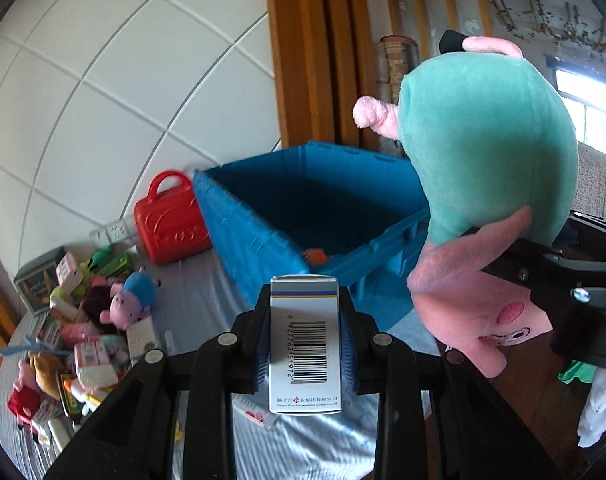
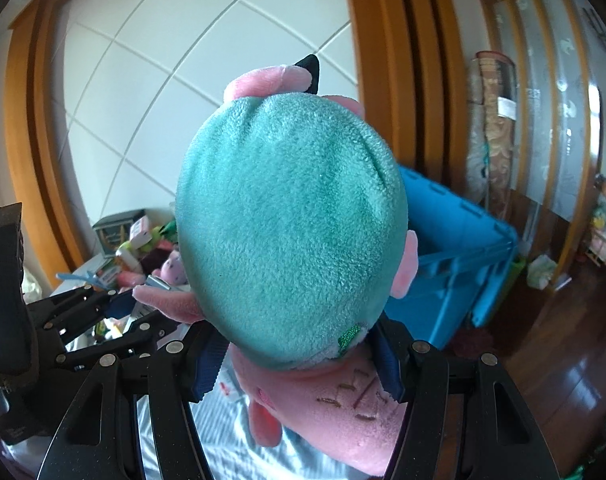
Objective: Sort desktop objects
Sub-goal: 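Carry the medicine box and pig plush over the blue crate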
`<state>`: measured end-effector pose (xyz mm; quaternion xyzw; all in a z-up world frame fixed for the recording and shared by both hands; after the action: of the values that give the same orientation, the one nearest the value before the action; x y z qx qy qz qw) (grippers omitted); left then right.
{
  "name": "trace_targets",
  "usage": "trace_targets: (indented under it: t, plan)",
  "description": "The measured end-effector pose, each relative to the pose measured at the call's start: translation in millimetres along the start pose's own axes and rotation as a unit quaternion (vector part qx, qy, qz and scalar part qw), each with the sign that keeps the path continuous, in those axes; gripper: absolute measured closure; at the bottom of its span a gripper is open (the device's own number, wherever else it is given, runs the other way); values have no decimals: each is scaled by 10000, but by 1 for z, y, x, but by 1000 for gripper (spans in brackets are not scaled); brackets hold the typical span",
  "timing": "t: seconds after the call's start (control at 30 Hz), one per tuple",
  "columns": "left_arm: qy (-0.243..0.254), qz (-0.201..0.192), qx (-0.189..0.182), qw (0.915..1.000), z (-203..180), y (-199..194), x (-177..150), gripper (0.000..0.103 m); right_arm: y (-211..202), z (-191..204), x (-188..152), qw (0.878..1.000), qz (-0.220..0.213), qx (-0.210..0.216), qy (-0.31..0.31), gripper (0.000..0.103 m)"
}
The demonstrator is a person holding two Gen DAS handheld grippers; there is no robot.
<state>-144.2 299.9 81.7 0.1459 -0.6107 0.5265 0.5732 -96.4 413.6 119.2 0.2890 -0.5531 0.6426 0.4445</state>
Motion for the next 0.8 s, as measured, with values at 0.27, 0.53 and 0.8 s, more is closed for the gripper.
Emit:
trace_targets:
  t: [0.27, 0.53, 0.8]
  plan:
    - [67, -179, -147, 9997, -17, 25, 39, 74, 8, -27, 27, 9998, -132, -155, 89, 40]
    - [146, -317, -219, 9992, -6, 63, 76, 74, 42, -43, 67, 9988, -333, -356, 95, 40]
    - [119, -316, -202, 9992, -4, 99, 107, 74, 71, -59, 106, 9982, -467, -383, 23, 40]
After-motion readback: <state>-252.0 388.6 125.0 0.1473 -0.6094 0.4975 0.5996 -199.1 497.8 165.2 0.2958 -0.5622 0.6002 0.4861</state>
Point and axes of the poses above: each gripper's, at about its wrist camera, not at the fingertips, and y roughly the way its jaws point, z to its left, x to its top, the point moved 5 cm from there along y, roughly the way its jaws point, and after that the axes turned 9 degrees about y, right-handed, at the moved point
